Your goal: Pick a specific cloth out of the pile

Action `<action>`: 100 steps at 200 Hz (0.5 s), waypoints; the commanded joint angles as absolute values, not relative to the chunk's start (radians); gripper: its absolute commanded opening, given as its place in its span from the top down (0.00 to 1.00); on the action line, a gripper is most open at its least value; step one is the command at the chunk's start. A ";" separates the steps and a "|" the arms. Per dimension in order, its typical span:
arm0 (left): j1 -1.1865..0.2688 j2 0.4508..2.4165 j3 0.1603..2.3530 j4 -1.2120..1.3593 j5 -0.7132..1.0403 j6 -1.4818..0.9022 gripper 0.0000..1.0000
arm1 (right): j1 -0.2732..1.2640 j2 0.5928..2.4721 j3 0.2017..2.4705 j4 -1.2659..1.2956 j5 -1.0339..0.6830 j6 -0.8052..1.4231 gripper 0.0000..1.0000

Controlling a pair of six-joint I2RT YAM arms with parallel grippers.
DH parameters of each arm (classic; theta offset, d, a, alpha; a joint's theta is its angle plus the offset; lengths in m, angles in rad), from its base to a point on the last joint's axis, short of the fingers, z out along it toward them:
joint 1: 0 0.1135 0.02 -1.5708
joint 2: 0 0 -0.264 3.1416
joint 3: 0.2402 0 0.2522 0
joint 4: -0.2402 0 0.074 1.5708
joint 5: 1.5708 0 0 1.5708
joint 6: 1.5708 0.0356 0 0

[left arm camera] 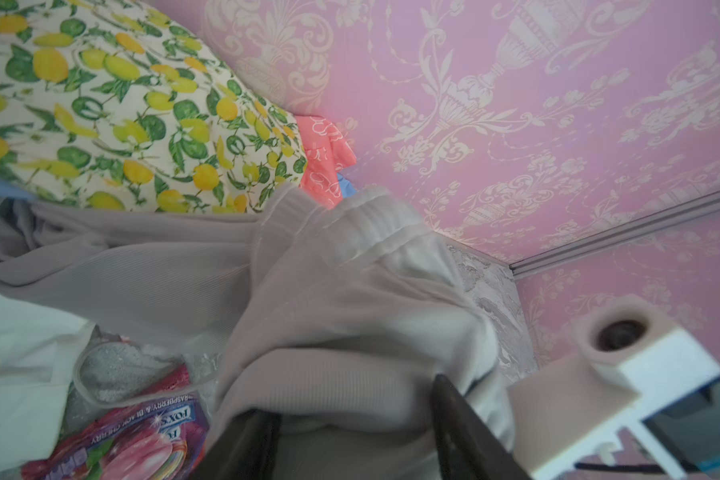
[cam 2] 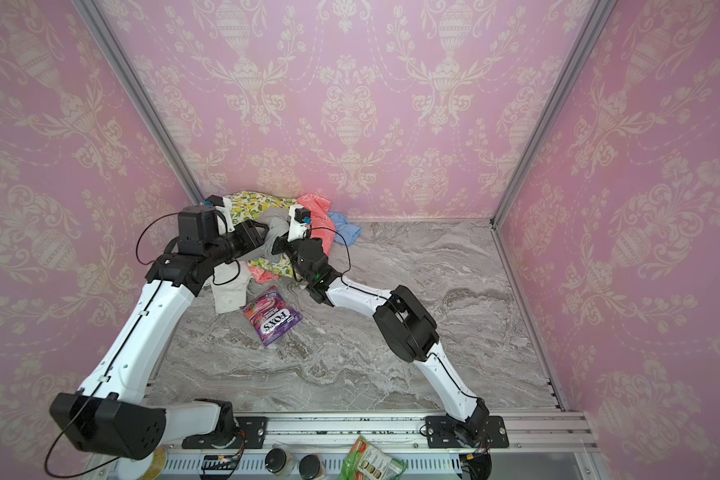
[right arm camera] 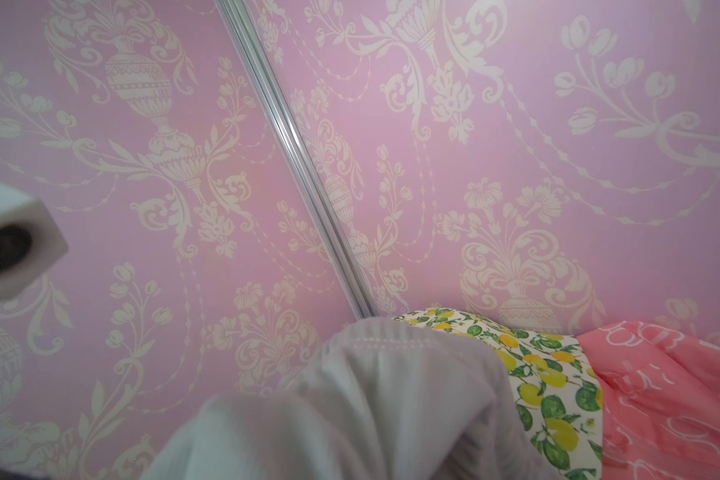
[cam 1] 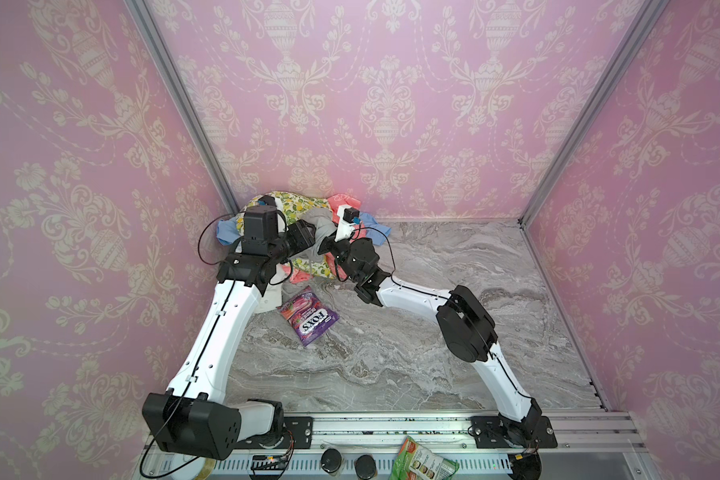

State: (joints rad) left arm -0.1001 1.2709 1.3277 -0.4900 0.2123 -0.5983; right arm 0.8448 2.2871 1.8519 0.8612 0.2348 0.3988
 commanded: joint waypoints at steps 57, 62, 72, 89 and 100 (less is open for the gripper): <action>0.081 1.101 0.958 -0.158 0.347 -0.949 0.18 | 0.835 2.142 2.068 0.582 0.199 0.584 1.00; 0.082 1.104 0.940 -0.124 0.354 -0.975 0.18 | 0.836 2.142 2.080 0.577 0.191 0.589 1.00; 0.084 1.117 0.908 -0.045 0.375 -1.038 0.17 | 0.836 2.142 2.105 0.554 0.174 0.592 1.00; 0.087 1.154 0.855 0.110 0.407 -1.149 0.17 | 0.837 2.141 2.145 0.510 0.147 0.618 1.00; 0.086 1.182 0.823 0.222 0.413 -1.226 0.17 | 0.837 2.136 2.155 0.497 0.130 0.621 1.00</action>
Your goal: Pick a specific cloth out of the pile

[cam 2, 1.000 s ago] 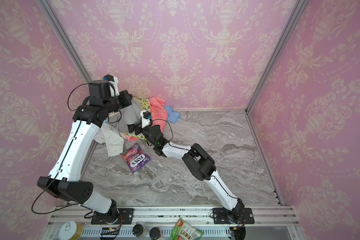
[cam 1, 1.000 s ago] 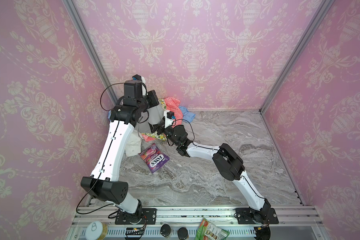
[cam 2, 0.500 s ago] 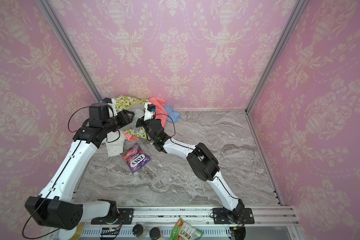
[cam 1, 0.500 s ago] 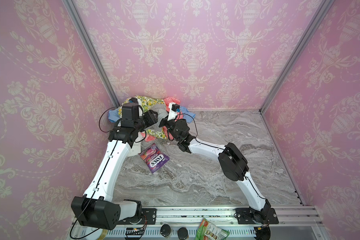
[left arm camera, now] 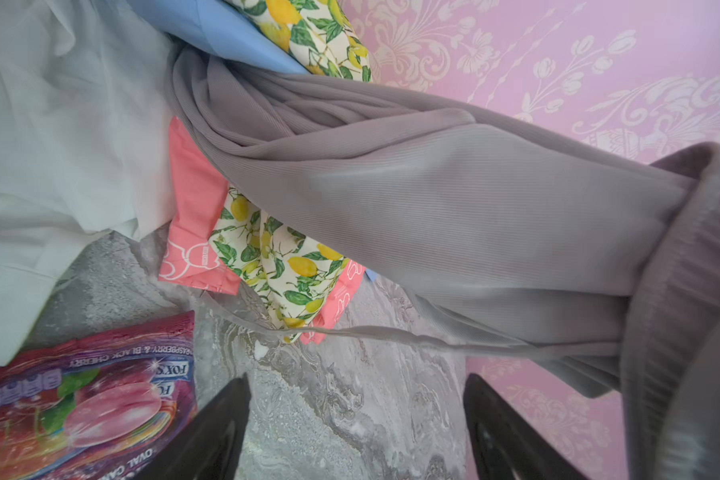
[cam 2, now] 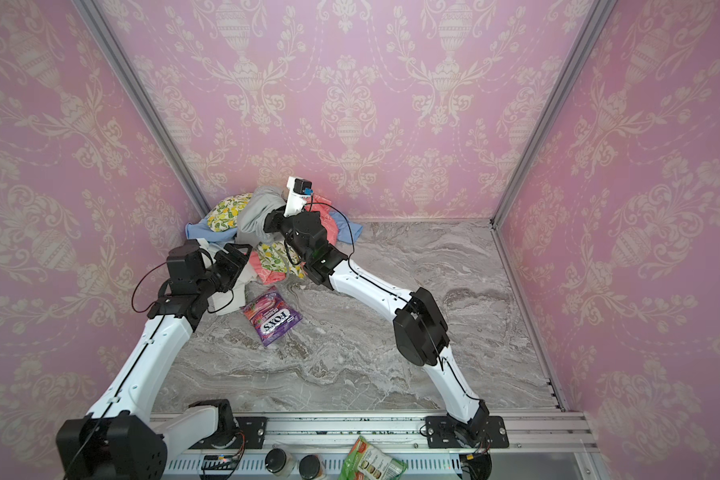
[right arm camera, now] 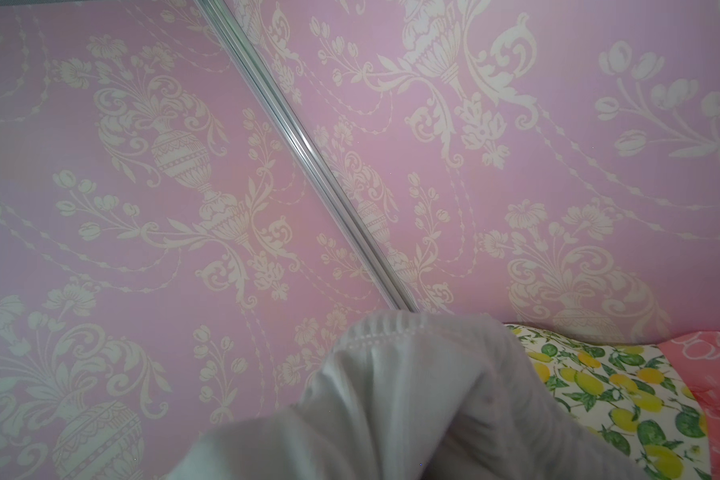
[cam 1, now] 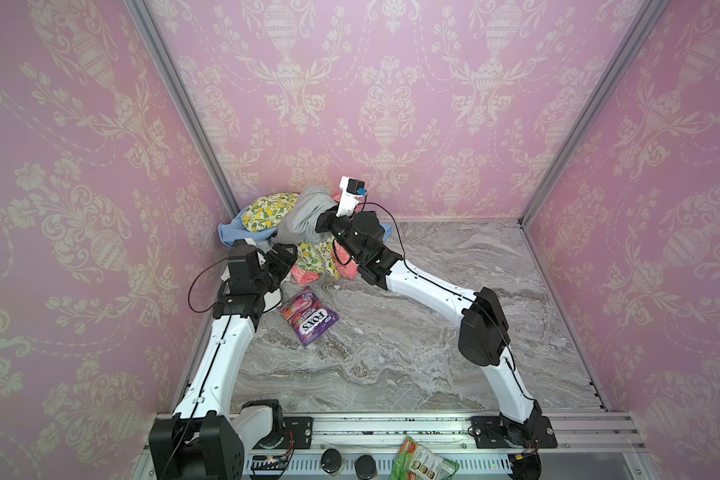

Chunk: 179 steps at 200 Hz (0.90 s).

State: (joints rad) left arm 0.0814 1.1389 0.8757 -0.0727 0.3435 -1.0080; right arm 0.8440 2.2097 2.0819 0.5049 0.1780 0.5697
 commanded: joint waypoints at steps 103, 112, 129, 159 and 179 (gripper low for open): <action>0.092 1.527 0.798 0.961 0.327 -1.658 0.20 | 0.837 2.094 2.148 0.454 0.055 0.604 1.00; 0.093 1.557 0.819 0.994 0.321 -1.668 0.21 | 0.837 2.089 2.147 0.448 0.044 0.604 1.00; 0.094 1.610 0.876 1.025 0.319 -1.667 0.27 | 0.836 2.073 2.124 0.455 0.024 0.604 1.00; 0.117 1.691 0.985 1.099 0.313 -1.698 0.60 | 0.832 2.023 2.046 0.458 0.014 0.568 1.00; 0.133 1.703 1.065 1.071 0.322 -1.676 0.88 | 0.823 1.996 1.997 0.459 0.003 0.566 1.00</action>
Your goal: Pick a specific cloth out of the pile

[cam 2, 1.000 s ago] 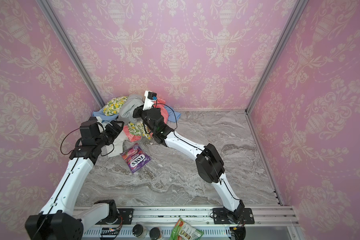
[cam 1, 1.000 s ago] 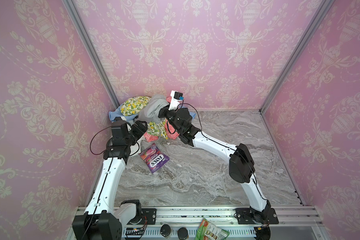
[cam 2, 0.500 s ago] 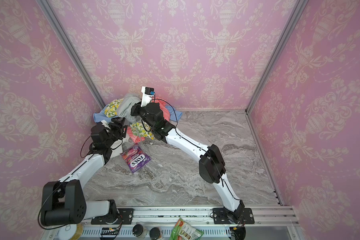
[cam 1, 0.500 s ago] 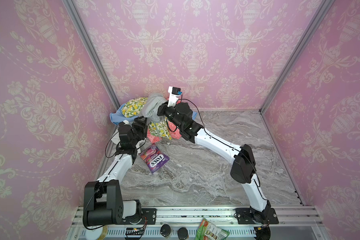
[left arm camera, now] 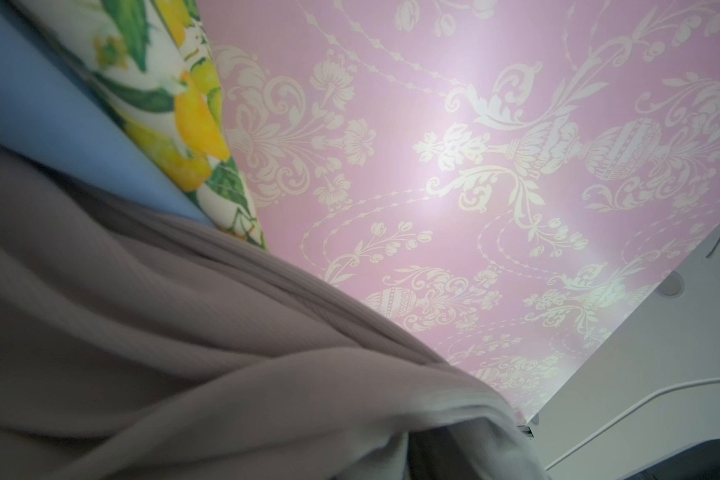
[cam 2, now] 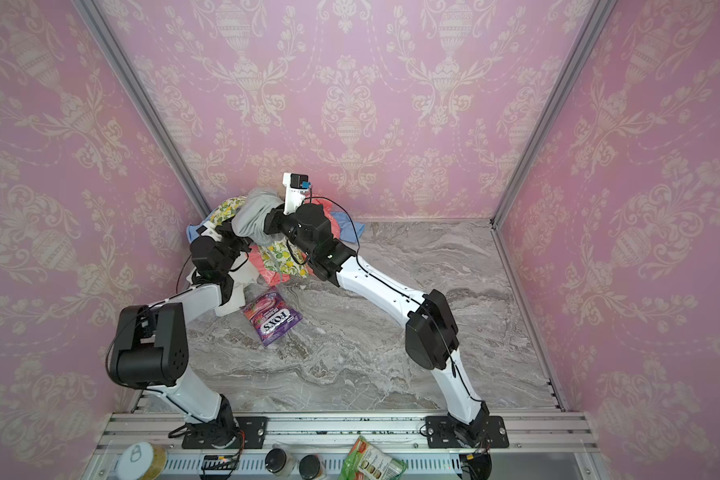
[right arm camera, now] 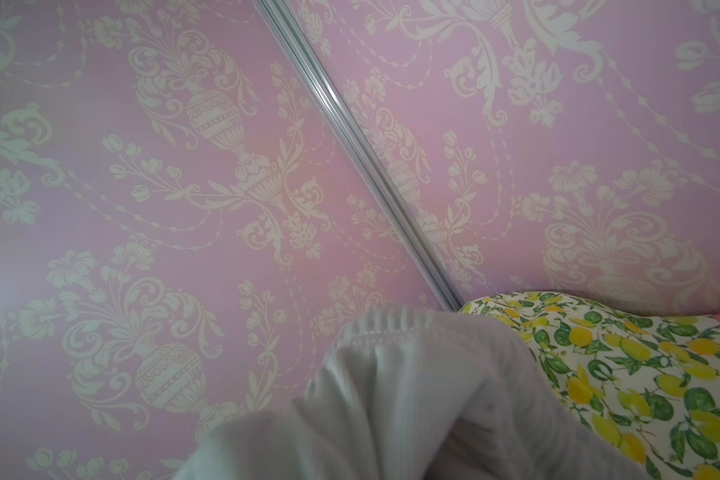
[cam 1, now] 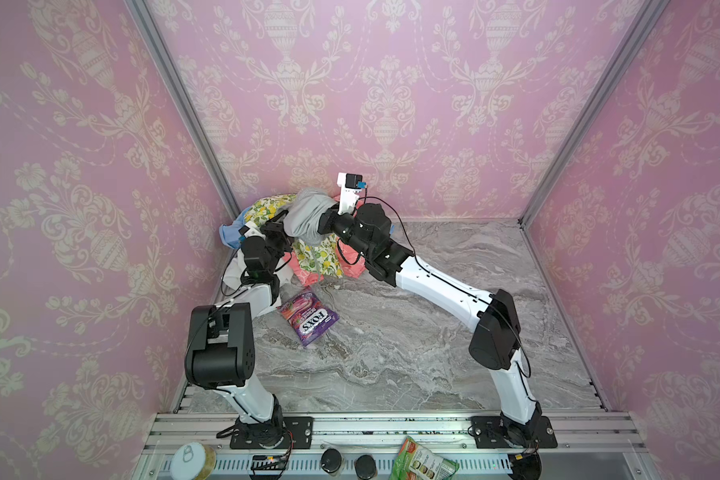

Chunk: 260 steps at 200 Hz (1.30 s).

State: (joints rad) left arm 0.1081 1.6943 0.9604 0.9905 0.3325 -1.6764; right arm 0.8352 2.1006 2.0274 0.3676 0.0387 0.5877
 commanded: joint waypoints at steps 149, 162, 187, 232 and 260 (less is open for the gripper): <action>0.233 1.648 1.467 0.735 0.436 -1.515 1.00 | 0.749 2.024 1.974 0.369 -0.058 0.566 1.00; 0.236 1.659 1.556 0.676 0.453 -1.485 1.00 | 0.743 2.032 1.983 0.363 -0.062 0.569 1.00; 0.236 1.702 1.741 0.578 0.490 -1.446 1.00 | 0.736 2.069 2.033 0.336 -0.091 0.566 1.00; 0.220 1.749 1.985 0.436 0.579 -1.369 1.00 | 0.726 2.121 2.130 0.290 -0.129 0.553 1.00; 0.185 1.745 2.098 0.318 0.640 -1.260 1.00 | 0.714 2.152 2.188 0.265 -0.136 0.559 1.00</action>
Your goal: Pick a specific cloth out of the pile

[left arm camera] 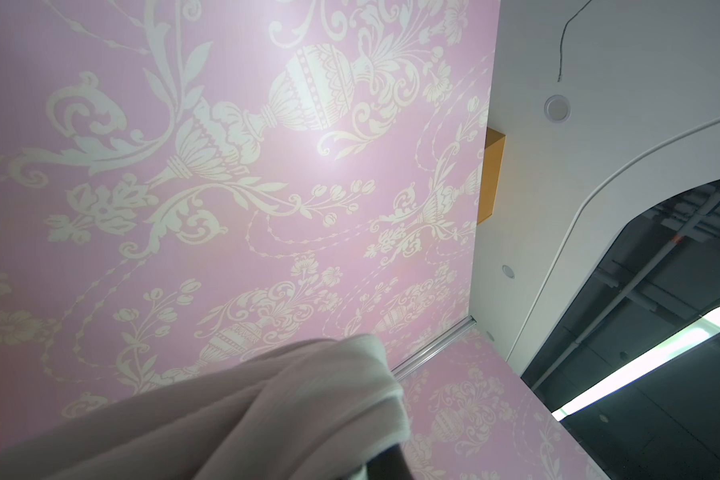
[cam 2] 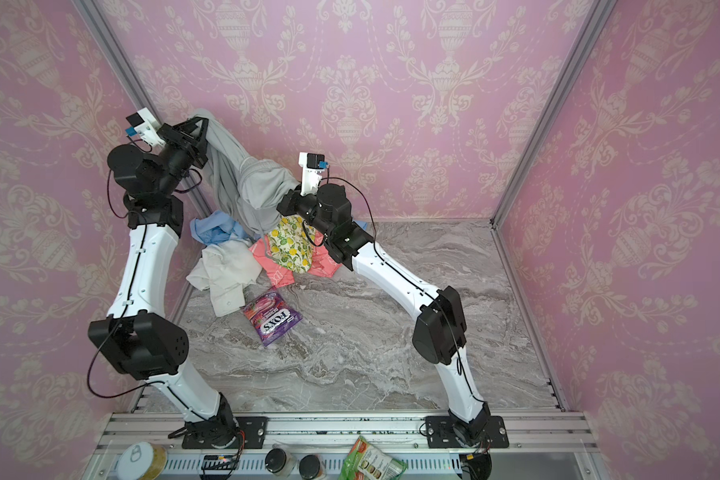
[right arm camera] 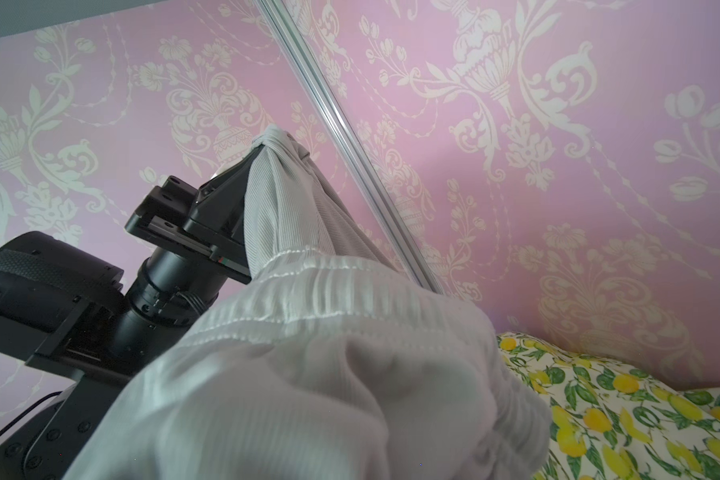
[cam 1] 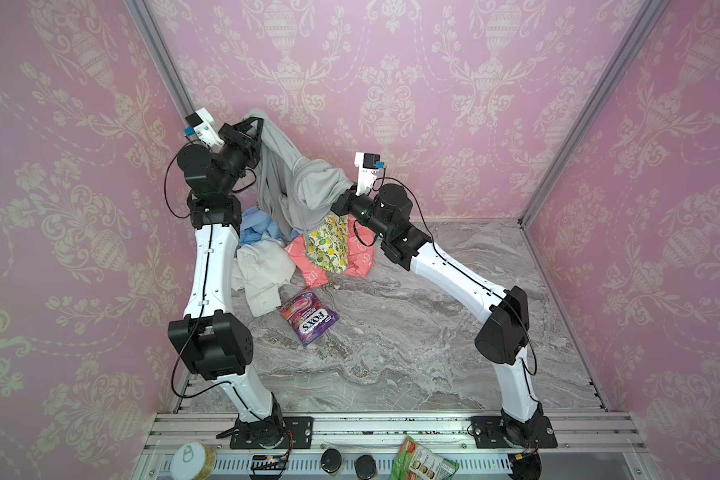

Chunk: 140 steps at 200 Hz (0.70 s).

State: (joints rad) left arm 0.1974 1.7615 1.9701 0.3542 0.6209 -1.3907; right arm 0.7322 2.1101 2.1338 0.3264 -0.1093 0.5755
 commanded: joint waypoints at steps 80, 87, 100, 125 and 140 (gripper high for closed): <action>0.001 1.733 2.352 -0.109 0.697 -0.942 1.00 | 0.690 2.066 2.269 0.196 -0.145 0.540 1.00; -0.016 1.715 2.336 -0.146 0.690 -0.898 1.00 | 0.687 2.043 2.270 0.190 -0.143 0.538 1.00; -0.043 1.668 2.256 -0.177 0.664 -0.838 1.00 | 0.678 2.008 2.277 0.180 -0.146 0.535 1.00; -0.048 1.545 1.979 -0.069 0.631 -0.846 1.00 | 0.662 1.939 2.275 0.167 -0.149 0.529 1.00; -0.049 1.487 1.842 -0.041 0.624 -0.833 1.00 | 0.658 1.898 2.261 0.157 -0.139 0.514 1.00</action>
State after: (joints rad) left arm -0.0456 1.5887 1.9949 -0.1184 0.6548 -0.9051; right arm 0.6670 2.0106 2.2475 0.1326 -0.1398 0.5499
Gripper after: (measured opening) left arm 0.079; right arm 0.067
